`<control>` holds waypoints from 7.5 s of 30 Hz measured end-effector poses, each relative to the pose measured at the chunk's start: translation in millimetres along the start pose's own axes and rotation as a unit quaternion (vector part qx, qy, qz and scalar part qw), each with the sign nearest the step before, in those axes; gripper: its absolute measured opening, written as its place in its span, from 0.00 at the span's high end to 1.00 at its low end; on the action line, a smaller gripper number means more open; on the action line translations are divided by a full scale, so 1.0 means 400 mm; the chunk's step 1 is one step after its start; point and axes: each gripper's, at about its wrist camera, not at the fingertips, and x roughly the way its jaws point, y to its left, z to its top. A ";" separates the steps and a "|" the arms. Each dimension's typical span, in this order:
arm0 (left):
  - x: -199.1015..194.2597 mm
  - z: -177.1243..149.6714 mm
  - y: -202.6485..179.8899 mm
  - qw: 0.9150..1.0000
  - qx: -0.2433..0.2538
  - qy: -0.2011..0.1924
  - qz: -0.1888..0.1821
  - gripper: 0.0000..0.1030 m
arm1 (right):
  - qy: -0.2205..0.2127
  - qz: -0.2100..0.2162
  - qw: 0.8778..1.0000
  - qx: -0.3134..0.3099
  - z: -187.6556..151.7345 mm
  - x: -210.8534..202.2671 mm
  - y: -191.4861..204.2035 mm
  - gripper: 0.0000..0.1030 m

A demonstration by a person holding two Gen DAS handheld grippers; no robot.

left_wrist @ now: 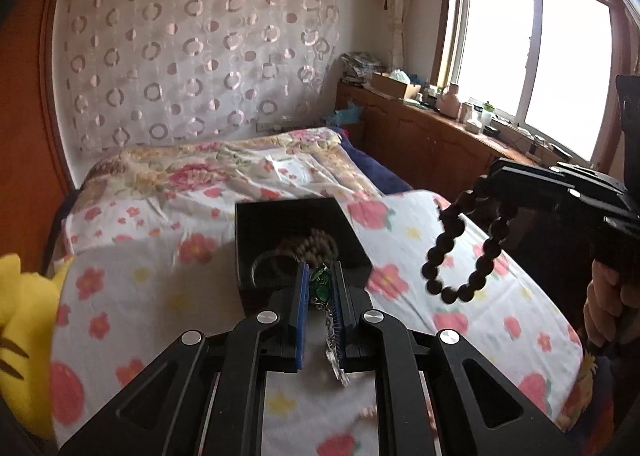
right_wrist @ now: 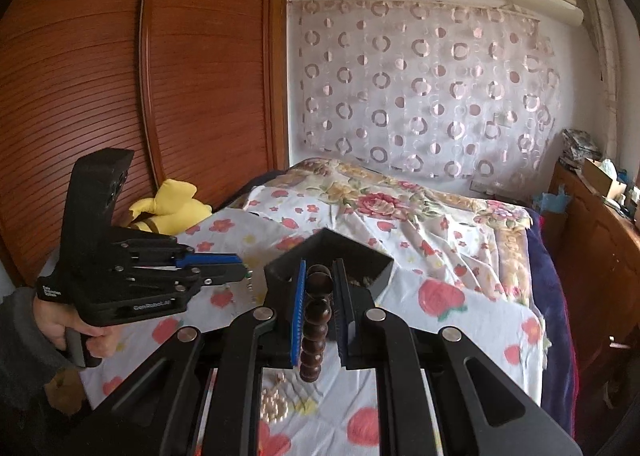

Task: Organize jewelry
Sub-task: 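Carry the green brooch to the box with the left tool while the right tool holds the bracelet, then lower the brooch into the box with the left tool while the right tool drops the bead bracelet, then move the right tool to the red string bracelet and grasp it, then grasp the pearl necklace with the left tool while the right tool lifts the red bracelet, then carry the pearl necklace and red bracelet to the box and open both tools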

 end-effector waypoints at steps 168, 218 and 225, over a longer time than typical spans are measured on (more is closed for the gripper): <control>-0.211 -0.028 -0.197 0.997 0.038 -0.043 -0.055 0.95 | 0.141 -0.044 0.987 0.057 -0.471 -0.093 -0.010 0.98; 0.267 0.134 0.135 0.999 0.006 0.039 0.011 0.93 | 0.079 0.029 0.996 -0.035 -0.001 0.381 -0.109 0.98; 0.205 0.084 0.126 0.999 0.002 0.030 0.015 0.65 | 0.082 0.023 0.996 -0.030 -0.013 0.401 -0.099 0.95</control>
